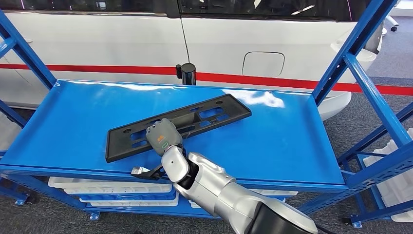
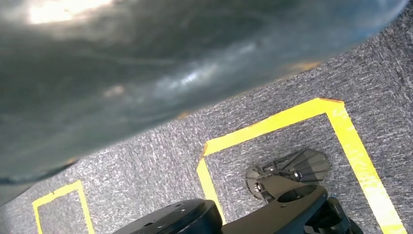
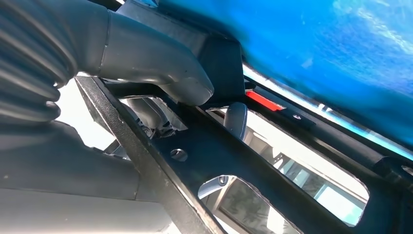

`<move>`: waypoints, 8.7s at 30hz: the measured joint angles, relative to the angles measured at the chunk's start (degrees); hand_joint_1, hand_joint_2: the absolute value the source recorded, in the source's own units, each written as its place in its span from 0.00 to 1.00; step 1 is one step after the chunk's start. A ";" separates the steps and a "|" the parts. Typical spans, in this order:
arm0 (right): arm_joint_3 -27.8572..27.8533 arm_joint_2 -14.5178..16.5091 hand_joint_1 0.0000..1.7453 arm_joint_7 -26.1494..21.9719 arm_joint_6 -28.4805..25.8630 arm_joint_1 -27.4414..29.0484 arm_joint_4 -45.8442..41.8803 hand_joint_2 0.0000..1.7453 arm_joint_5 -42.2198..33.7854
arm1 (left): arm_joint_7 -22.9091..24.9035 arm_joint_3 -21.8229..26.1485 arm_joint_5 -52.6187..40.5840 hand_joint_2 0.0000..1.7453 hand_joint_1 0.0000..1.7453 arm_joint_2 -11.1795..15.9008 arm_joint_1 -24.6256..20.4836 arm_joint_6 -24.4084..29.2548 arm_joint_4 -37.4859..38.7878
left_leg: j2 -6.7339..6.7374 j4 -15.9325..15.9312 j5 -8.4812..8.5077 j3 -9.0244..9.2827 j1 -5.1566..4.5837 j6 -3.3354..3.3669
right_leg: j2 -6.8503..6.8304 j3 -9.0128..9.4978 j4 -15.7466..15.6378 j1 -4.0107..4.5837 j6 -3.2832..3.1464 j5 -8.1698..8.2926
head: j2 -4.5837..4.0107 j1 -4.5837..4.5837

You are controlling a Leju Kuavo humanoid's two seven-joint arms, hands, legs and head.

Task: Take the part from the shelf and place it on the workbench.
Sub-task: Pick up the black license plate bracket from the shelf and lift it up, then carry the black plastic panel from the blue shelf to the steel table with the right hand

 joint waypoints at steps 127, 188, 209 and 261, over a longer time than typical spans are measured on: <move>-29.82 -27.94 1.00 -47.58 -24.89 29.71 -77.46 1.00 -81.98 | -10.20 3.78 2.25 1.00 0.00 1.46 1.41 -0.59 0.03 | 1.41 11.24 -5.71 -6.77 0.24 -1.66 | -2.36 -4.38 0.98 -1.03 -0.83 3.05 | 0.02 0.17; -30.27 -27.55 1.00 -48.89 -23.85 31.08 -77.81 1.00 -81.47 | -10.53 3.89 1.79 1.00 0.00 0.87 1.16 -1.27 0.04 | 1.41 9.22 -3.59 -8.90 -0.31 -1.40 | -2.71 -1.85 -0.49 -0.45 -1.76 2.14 | 0.02 0.91; -29.82 -27.54 1.00 -48.95 -22.94 32.27 -77.62 1.00 -82.07 | -10.51 3.90 1.29 1.00 0.00 0.63 0.95 -1.05 0.04 | 1.35 0.36 4.85 -7.08 -0.52 1.77 | -2.63 -3.77 8.85 -0.31 2.02 -1.89 | 0.01 1.32; -31.12 -27.87 1.00 -47.80 -22.57 38.62 -76.71 1.00 -82.68 | -13.34 5.96 3.55 1.00 0.00 -0.85 2.94 0.58 0.56 | 1.41 -0.10 -1.25 0.90 -0.34 1.02 | -2.71 -6.62 1.66 -0.16 1.18 4.20 | 0.00 1.32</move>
